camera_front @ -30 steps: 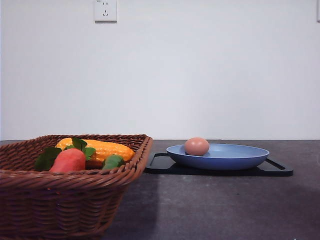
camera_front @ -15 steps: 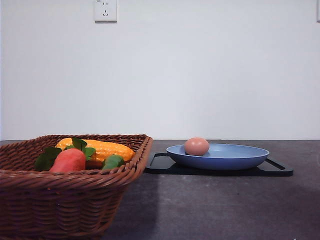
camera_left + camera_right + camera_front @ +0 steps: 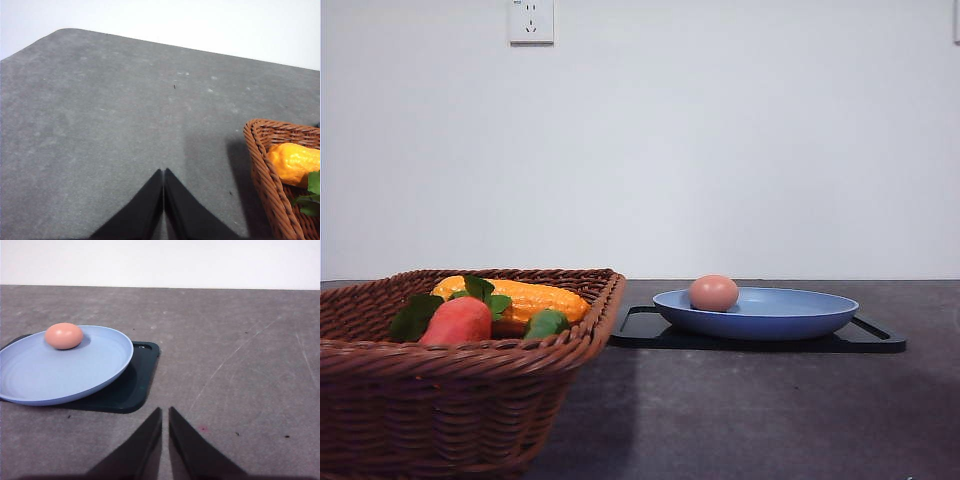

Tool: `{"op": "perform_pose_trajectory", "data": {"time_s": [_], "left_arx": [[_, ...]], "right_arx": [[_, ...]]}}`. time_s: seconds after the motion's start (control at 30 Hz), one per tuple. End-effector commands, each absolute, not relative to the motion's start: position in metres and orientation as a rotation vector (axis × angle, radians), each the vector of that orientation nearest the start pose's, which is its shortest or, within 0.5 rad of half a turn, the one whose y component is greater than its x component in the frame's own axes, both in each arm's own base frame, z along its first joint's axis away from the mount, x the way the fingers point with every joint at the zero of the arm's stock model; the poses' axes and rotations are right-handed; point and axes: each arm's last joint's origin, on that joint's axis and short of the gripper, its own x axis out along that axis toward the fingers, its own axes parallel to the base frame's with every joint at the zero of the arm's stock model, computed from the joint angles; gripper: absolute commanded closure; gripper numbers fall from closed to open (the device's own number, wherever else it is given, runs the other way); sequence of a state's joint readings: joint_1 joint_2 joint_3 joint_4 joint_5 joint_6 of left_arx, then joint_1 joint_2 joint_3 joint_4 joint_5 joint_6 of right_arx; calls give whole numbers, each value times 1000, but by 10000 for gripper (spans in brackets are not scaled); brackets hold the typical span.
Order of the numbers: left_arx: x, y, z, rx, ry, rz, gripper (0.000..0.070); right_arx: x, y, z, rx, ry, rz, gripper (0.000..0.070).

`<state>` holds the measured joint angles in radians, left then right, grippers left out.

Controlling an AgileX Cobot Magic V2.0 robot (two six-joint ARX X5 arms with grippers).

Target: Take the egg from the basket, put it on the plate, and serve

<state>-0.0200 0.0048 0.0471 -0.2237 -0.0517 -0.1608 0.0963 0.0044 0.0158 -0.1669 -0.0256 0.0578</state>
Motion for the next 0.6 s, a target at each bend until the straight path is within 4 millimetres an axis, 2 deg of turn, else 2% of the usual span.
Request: {"op": "perform_pose_trajectory", "data": {"time_s": [0.0, 0.57], "left_arx": [[94, 0, 148, -159, 216, 49, 700], [94, 0, 148, -159, 216, 49, 700]], "right_arx": [[96, 10, 152, 65, 152, 114, 700], [96, 10, 152, 65, 152, 114, 700]]}}
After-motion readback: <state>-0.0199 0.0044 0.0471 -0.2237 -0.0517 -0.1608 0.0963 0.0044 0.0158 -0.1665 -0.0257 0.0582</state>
